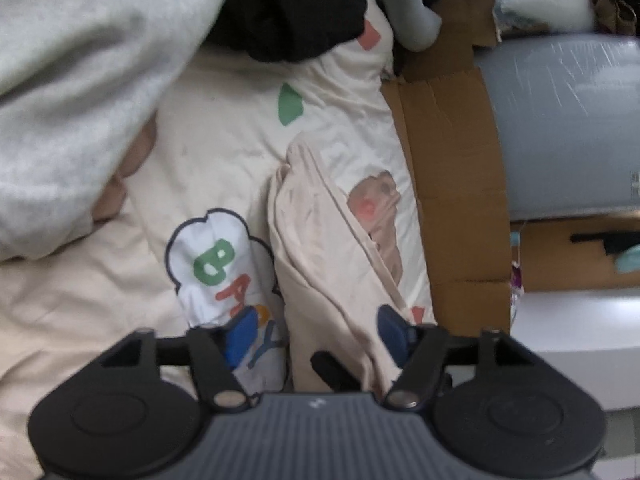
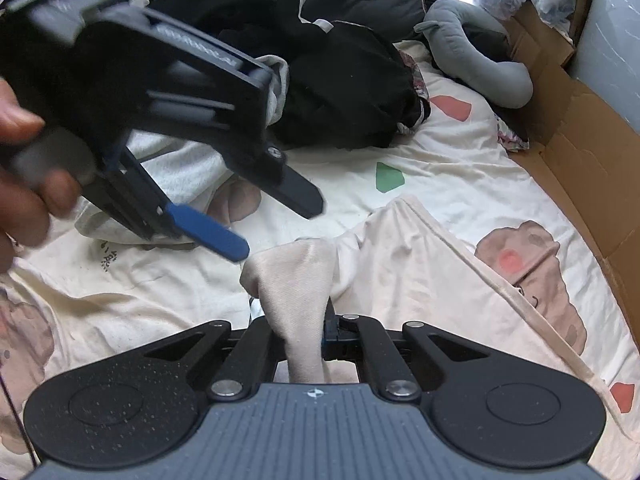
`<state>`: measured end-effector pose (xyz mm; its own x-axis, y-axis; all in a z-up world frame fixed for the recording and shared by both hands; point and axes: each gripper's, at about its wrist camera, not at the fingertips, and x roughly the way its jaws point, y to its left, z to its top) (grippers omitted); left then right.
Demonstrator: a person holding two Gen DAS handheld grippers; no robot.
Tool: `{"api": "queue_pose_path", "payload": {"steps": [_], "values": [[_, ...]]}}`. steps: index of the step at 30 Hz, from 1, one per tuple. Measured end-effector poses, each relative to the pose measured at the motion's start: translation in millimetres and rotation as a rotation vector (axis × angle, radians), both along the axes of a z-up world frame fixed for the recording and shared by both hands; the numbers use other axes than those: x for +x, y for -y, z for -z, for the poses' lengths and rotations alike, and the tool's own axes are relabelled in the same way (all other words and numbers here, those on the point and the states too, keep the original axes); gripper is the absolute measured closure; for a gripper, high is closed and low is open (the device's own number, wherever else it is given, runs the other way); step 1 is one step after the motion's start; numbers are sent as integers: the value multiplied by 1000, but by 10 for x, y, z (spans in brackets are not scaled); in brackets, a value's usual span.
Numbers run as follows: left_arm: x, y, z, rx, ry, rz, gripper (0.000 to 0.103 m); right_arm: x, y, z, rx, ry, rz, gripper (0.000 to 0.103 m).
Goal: Fold clothes
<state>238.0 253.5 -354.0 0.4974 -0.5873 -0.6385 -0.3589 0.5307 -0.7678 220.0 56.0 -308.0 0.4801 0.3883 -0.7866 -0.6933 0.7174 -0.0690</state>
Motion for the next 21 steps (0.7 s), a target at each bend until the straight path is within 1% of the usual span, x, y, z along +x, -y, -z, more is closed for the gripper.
{"api": "queue_pose_path", "payload": {"steps": [3, 6, 10, 12, 18, 21], "values": [[115, 27, 74, -6, 27, 18, 28, 0, 13, -13, 5, 0, 6, 102], [264, 59, 165, -17, 52, 24, 27, 8, 24, -19, 11, -1, 11, 102], [477, 132, 295, 0, 32, 52, 27, 1, 28, -24, 18, -4, 10, 102], [553, 147, 358, 12, 25, 51, 27, 6, 39, -25, 23, -7, 11, 102], [742, 163, 574, -13, 17, 71, 32, 5, 76, -30, 37, -9, 25, 102], [828, 181, 653, -14, 46, 85, 35, -10, 85, -50, 48, -10, 31, 102]]}}
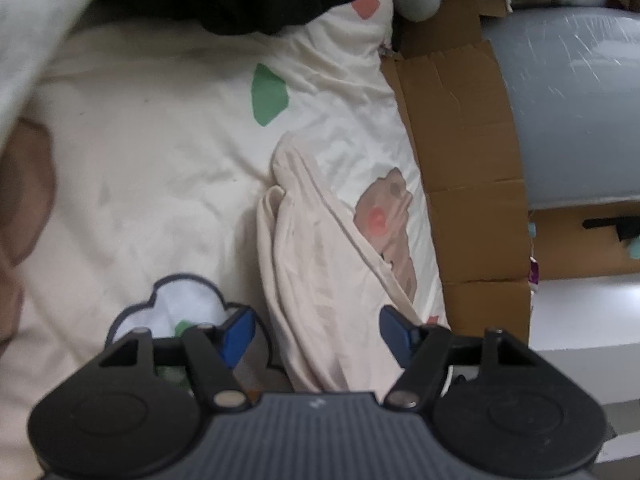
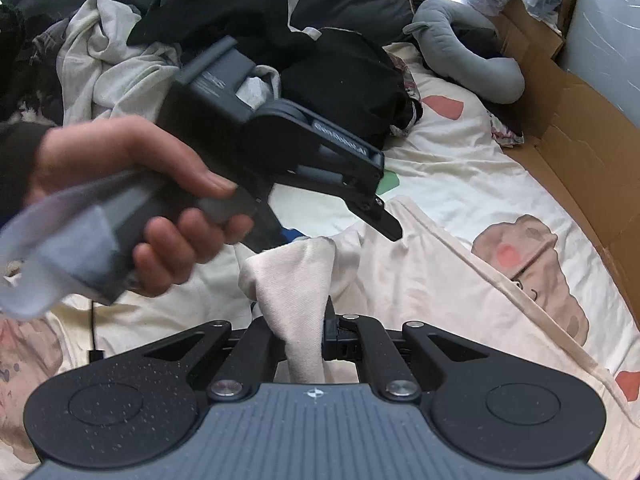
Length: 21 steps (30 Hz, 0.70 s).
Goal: Fold clothes
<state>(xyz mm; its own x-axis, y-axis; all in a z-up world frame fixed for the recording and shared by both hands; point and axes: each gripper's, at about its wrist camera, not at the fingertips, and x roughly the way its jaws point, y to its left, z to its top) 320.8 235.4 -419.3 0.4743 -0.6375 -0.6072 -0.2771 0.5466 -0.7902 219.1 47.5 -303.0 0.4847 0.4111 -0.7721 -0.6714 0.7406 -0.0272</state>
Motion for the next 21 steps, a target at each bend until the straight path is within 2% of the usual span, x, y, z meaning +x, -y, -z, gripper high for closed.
{"api": "queue_pose_path", "payload": {"steps": [2, 4, 8, 12, 15, 18, 21], "values": [[62, 7, 38, 4, 25, 1, 37, 2, 20, -10, 8, -4, 7, 102], [144, 16, 83, -4, 37, 4, 48, 13, 43, -23, 16, -7, 12, 103], [331, -18, 163, 11, 56, -22, 55, 25, 62, -37, 17, -4, 13, 103], [448, -77, 263, 7, 39, -61, 74, 49, 97, -57, 23, -9, 25, 103], [471, -77, 296, 2, 39, -72, 78, 60, 131, -80, 29, -9, 31, 103], [482, -58, 298, 8, 40, -76, 90, 89, 168, -93, 45, -15, 50, 103], [486, -33, 233, 12, 44, -83, 94, 92, 219, -121, 64, -15, 70, 103]]}}
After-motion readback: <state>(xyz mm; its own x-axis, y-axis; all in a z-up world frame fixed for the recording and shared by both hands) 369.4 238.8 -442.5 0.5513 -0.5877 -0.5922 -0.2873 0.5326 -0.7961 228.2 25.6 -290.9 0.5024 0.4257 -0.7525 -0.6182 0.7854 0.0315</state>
